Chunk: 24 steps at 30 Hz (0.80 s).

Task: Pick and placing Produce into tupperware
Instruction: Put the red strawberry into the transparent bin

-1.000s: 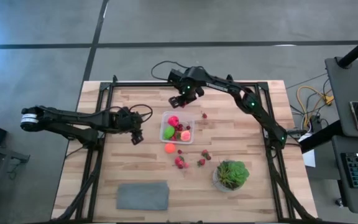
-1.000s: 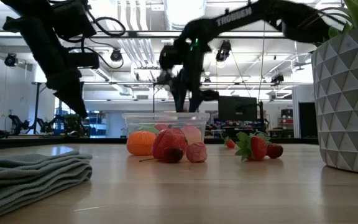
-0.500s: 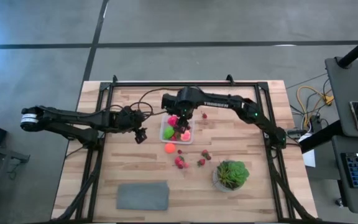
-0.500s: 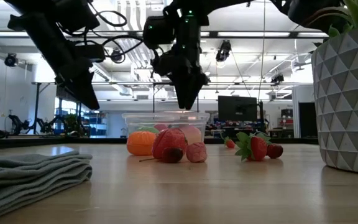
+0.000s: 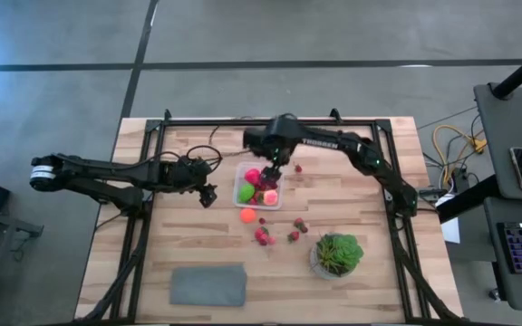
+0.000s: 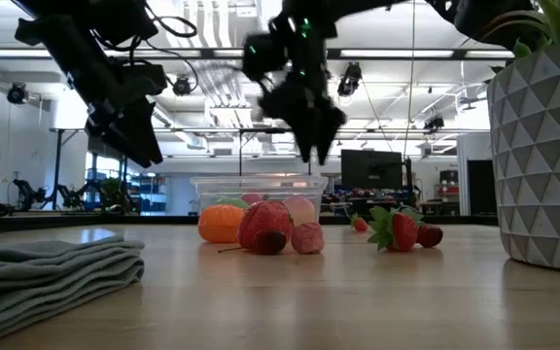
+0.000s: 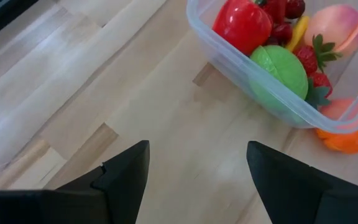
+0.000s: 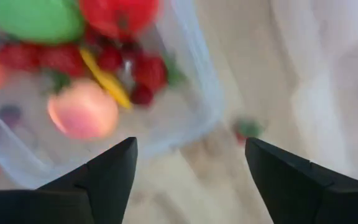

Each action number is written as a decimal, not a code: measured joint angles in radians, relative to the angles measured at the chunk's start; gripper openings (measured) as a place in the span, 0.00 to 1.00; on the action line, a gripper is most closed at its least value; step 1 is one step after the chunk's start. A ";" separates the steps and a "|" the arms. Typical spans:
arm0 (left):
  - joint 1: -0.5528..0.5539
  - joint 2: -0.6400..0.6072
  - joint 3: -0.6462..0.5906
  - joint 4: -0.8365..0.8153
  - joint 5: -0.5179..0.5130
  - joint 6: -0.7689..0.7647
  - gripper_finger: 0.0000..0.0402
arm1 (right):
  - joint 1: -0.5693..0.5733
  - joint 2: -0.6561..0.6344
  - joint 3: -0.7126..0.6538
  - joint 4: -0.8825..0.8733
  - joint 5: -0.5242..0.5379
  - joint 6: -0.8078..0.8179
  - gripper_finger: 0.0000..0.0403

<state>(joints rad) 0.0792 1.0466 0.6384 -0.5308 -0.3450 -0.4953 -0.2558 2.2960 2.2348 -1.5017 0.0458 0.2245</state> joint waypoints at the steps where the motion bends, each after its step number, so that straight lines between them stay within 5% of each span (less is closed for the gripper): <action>1: 0.000 0.000 0.000 0.000 0.001 0.000 0.63 | -0.020 -0.001 -0.011 -0.027 -0.046 0.008 0.72; 9: 0.000 0.000 -0.001 0.036 0.034 0.002 0.63 | -0.116 -0.051 -0.148 -0.040 -0.019 -0.076 0.70; 24: 0.013 0.000 -0.002 0.079 0.020 0.009 0.63 | -0.144 -0.197 -0.599 0.331 -0.020 -0.090 0.68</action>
<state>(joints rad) 0.0926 1.0466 0.6361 -0.4522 -0.3248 -0.4863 -0.4001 2.0988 1.6356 -1.1709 0.0257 0.1349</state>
